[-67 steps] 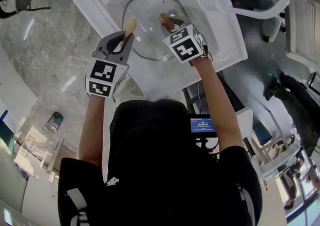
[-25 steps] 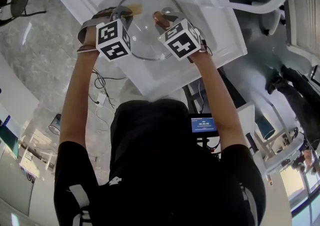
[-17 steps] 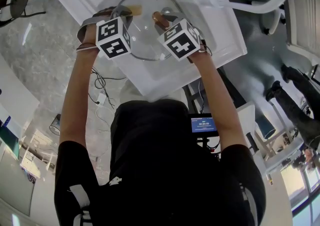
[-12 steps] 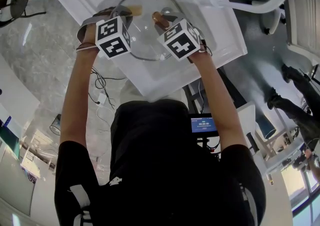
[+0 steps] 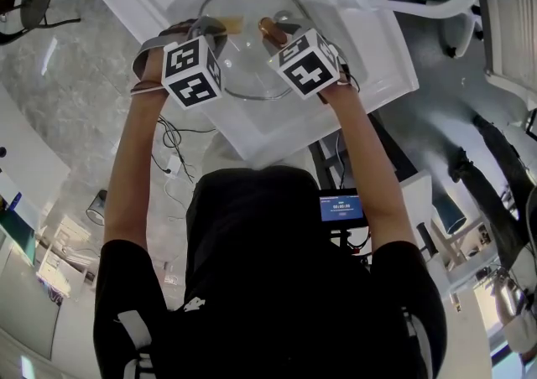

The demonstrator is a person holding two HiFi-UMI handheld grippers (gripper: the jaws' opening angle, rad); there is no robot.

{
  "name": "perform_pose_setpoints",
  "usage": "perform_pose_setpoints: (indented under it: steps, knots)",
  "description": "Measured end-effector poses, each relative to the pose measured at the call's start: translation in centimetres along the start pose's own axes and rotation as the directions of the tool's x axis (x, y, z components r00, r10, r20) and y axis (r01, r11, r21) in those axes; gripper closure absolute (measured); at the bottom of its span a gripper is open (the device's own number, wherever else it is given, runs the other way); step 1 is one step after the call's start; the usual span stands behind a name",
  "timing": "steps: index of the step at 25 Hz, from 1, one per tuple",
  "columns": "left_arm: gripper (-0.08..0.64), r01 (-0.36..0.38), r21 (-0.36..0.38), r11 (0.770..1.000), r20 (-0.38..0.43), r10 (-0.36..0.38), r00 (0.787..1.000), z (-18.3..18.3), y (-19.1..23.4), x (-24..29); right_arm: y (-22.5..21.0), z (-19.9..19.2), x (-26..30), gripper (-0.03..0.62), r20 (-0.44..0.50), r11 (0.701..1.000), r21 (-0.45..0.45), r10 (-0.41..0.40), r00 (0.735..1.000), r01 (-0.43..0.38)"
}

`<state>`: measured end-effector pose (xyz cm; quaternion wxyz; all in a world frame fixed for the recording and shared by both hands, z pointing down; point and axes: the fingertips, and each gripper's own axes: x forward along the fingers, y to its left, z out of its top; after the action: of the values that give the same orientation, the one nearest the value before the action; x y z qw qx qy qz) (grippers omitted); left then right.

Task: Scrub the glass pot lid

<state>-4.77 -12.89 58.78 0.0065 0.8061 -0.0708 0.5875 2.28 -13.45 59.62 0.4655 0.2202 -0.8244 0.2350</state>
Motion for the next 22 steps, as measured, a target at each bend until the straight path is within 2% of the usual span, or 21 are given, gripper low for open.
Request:
perform_pose_setpoints:
  steps: [6,19,22]
  knots:
    - [0.541,0.018,-0.004,1.0,0.008,-0.018,1.0,0.4,-1.7,-0.6,0.0,0.0,0.0,0.468,0.003,1.0,0.005,0.002,1.0,-0.002]
    - [0.541,0.054,0.048,0.997,-0.012,-0.053,0.999,0.7,-6.1,-1.8,0.0,0.1,-0.1,0.468,0.001,1.0,-0.004,0.009,1.0,-0.009]
    - [0.54,0.056,0.037,0.998,-0.01,-0.055,0.998,0.8,-7.1,-1.9,0.1,0.1,-0.1,0.468,0.001,1.0,-0.006,0.01,1.0,-0.01]
